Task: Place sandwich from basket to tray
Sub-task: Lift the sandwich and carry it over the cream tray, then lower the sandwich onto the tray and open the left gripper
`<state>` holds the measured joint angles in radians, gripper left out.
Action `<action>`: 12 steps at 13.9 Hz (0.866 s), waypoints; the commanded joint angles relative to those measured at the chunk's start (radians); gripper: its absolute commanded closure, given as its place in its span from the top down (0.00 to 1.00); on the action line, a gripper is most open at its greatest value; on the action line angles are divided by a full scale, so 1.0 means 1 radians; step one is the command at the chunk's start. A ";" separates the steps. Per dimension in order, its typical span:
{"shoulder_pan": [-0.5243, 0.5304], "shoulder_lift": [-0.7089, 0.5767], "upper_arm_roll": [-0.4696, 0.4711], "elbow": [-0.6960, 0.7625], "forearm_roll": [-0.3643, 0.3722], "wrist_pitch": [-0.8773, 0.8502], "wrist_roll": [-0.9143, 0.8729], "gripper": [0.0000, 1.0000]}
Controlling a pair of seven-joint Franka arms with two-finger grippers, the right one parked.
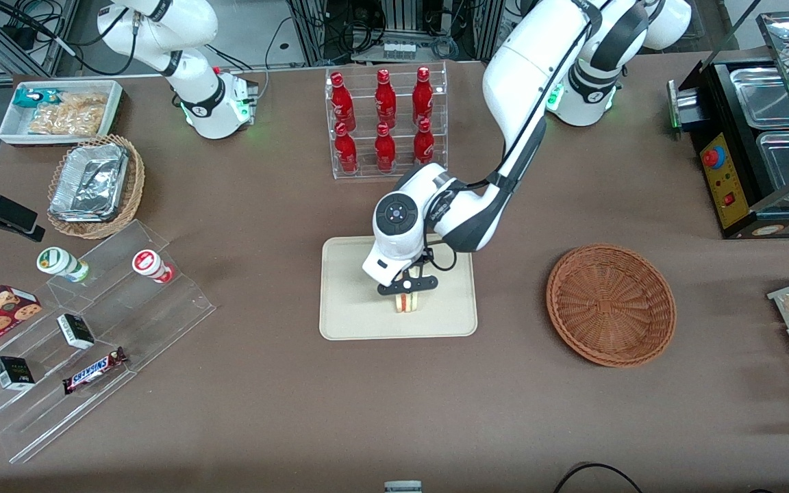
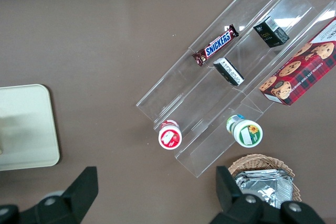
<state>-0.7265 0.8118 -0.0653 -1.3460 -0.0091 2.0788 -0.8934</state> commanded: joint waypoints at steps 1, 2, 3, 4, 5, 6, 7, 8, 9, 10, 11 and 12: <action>-0.013 0.012 0.012 0.024 0.001 0.000 0.002 1.00; -0.016 0.006 0.013 0.025 0.001 -0.002 0.002 1.00; -0.013 -0.005 0.013 0.027 0.001 -0.003 0.010 1.00; -0.013 -0.022 0.015 0.030 0.003 -0.011 0.010 1.00; -0.013 -0.049 0.016 0.021 0.008 -0.009 0.011 1.00; -0.011 -0.068 0.022 0.018 0.008 -0.014 0.011 1.00; -0.005 -0.109 0.024 0.016 0.006 -0.037 0.010 1.00; 0.010 -0.152 0.024 0.013 0.005 -0.077 0.016 1.00; 0.039 -0.189 0.022 0.016 -0.011 -0.126 0.002 1.00; 0.045 -0.210 0.022 0.016 -0.014 -0.162 0.002 1.00; 0.051 -0.232 0.025 0.015 -0.015 -0.192 -0.008 1.00; 0.068 -0.258 0.025 0.008 -0.011 -0.253 -0.013 1.00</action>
<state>-0.6767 0.6115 -0.0416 -1.3015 -0.0111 1.8938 -0.8908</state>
